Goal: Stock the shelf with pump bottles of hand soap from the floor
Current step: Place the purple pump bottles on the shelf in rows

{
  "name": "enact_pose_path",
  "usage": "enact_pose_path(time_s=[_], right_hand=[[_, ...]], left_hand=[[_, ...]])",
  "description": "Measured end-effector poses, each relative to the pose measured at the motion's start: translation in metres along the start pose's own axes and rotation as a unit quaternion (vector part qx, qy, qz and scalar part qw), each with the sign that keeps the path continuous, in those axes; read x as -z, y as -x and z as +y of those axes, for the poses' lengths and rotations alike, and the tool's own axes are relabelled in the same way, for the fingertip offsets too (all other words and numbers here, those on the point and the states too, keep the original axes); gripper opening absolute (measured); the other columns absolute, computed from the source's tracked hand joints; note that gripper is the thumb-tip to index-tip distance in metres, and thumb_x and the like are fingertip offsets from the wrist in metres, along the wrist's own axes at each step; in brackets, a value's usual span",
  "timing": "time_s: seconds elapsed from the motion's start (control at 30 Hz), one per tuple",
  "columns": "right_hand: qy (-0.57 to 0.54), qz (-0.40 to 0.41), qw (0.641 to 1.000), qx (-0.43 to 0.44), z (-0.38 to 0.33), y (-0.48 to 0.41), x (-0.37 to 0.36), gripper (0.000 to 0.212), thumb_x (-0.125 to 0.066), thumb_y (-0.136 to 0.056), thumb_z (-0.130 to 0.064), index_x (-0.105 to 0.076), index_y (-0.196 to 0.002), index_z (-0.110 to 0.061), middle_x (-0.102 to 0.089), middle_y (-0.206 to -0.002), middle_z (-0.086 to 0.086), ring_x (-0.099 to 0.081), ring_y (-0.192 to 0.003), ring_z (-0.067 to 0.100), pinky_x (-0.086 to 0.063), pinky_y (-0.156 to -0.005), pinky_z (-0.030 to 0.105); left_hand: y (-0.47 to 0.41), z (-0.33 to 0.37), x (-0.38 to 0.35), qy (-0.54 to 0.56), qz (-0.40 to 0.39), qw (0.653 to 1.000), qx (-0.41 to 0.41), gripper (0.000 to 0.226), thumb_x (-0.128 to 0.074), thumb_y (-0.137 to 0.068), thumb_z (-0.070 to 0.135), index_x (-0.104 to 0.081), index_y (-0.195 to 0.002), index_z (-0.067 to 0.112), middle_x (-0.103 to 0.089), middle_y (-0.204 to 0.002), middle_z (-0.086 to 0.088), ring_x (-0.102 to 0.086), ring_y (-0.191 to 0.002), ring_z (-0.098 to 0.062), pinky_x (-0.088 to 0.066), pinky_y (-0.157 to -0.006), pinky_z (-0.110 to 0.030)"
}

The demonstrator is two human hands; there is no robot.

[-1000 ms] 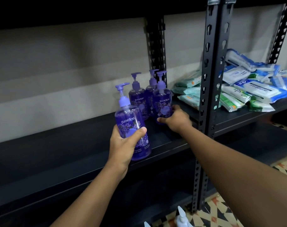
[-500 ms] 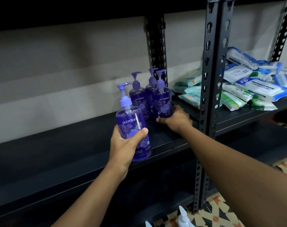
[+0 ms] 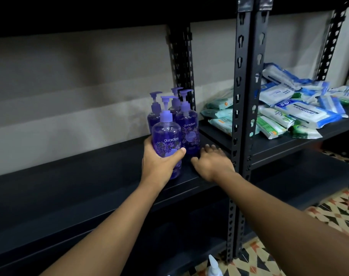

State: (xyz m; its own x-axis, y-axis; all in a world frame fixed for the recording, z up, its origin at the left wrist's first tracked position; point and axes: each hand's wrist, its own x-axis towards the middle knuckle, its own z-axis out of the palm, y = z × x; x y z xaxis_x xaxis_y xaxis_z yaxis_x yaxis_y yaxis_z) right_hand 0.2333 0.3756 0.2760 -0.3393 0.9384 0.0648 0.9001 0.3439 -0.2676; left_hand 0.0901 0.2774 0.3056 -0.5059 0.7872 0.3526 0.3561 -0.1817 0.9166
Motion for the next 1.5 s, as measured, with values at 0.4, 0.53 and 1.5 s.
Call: enact_pose_path(time_s=[0.4,0.53,1.5], right_hand=[[0.029,-0.004,0.999,0.018,0.001,0.013,-0.003,0.071,-0.02,-0.102,-0.048,-0.019,-0.159,-0.005,-0.011,-0.167,0.016,-0.009,-0.155,0.029,-0.008,-0.126,0.04],[0.031,-0.008,0.999,0.012,0.0,0.014,-0.001,0.071,-0.02,-0.102,-0.047,-0.019,-0.159,-0.006,-0.01,-0.168,0.015,-0.008,-0.155,0.028,-0.007,-0.126,0.04],[-0.034,0.019,0.999,0.008,-0.001,0.014,-0.003,0.071,-0.028,-0.1,-0.048,-0.003,-0.161,-0.022,-0.018,-0.168,0.001,-0.011,-0.155,0.025,-0.008,-0.125,0.04]], left_hand=[[-0.01,-0.018,0.0,-0.038,-0.021,0.999,0.024,0.095,-0.094,-0.056,0.047,-0.045,-0.135,0.03,-0.066,-0.119,0.012,-0.066,-0.109,-0.008,-0.053,-0.101,-0.038],[-0.005,-0.024,0.013,-0.146,-0.037,0.988,0.038,0.103,-0.089,-0.041,0.053,-0.043,-0.129,0.024,-0.059,-0.127,0.005,-0.06,-0.118,-0.018,-0.05,-0.104,-0.039],[-0.043,-0.036,-0.001,-0.206,-0.033,0.977,0.052,0.067,-0.083,-0.08,0.034,-0.054,-0.137,0.013,-0.064,-0.135,-0.004,-0.061,-0.121,-0.02,-0.039,-0.089,-0.018]])
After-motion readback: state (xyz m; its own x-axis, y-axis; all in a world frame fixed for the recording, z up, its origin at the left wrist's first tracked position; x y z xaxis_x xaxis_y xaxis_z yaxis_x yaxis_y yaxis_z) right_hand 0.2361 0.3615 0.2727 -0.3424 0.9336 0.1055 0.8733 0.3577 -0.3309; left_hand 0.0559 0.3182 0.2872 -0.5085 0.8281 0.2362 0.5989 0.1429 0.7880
